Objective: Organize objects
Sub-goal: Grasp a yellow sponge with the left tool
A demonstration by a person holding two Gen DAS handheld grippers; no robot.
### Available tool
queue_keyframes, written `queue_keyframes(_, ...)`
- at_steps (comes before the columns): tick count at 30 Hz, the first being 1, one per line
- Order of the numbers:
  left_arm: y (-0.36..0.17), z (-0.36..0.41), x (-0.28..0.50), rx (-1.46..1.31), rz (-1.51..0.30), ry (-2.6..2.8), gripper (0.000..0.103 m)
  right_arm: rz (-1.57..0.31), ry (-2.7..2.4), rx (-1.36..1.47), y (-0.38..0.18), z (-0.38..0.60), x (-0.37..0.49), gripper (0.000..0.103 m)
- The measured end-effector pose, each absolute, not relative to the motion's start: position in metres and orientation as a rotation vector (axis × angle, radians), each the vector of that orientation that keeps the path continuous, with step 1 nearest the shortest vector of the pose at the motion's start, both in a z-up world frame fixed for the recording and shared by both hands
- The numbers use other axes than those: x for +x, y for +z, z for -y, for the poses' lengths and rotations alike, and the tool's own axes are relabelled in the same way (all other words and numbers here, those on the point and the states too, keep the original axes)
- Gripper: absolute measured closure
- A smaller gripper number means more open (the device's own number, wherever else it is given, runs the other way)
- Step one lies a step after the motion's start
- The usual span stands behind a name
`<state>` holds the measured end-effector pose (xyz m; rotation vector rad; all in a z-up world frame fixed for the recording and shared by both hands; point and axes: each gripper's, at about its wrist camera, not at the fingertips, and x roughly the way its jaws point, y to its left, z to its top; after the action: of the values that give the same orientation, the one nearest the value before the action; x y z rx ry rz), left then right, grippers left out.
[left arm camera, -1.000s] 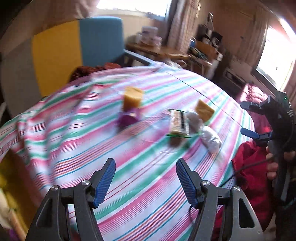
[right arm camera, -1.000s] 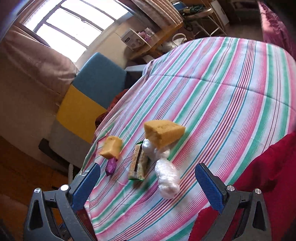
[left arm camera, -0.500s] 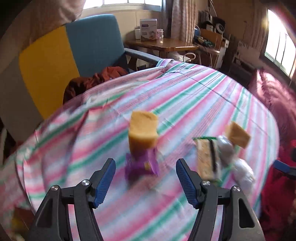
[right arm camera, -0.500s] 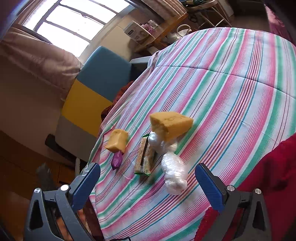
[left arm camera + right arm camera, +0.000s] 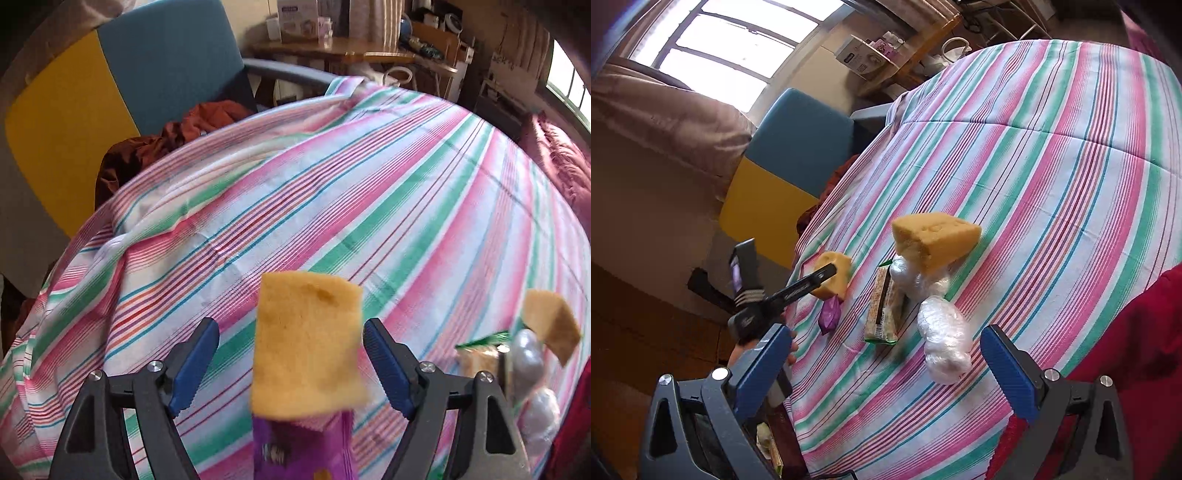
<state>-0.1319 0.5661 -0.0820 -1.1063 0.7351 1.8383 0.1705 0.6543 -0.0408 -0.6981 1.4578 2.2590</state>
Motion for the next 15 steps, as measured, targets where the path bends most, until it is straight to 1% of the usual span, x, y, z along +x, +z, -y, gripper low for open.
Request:
queue_keyframes(1, -0.085, -0.567, -0.134, -1.135, -0.717, 1.818, 0.043, -1.455, 2.256, -0.702, -0.041, -0.654, 0.170, 0.000)
queue_keyframes(2, -0.086, -0.565, -0.138, -1.164, -0.677, 1.801, 0.054, -1.450, 2.255, -0.705, -0.041, -0.654, 0.170, 0.000)
queue_keyframes(4, -0.073, -0.552, -0.141, -1.126, -0.601, 1.846, 0.054, -1.443, 2.254, -0.707, -0.040, -0.654, 0.170, 0.000)
queue_keyframes(8, -0.022, -0.503, -0.137, -0.972, -0.459, 1.946, 0.054, -1.450, 2.239, -0.689, -0.041, -0.656, 0.172, 0.000)
queue_keyframes(10, -0.004, -0.474, -0.130, -0.947, -0.425, 1.975, 0.054, -1.446, 2.235, -0.698, -0.041, -0.656, 0.171, 0.000)
queue_keyframes(12, 0.004, -0.439, -0.113, -0.937, -0.396, 1.963, 0.054, -1.426, 2.234, -0.704, -0.040, -0.655, 0.170, 0.000)
queue_keyframes(15, -0.006, -0.391, -0.078, -0.977, -0.412, 1.944, 0.054, -1.409, 2.227, -0.726, -0.040, -0.655, 0.169, 0.000)
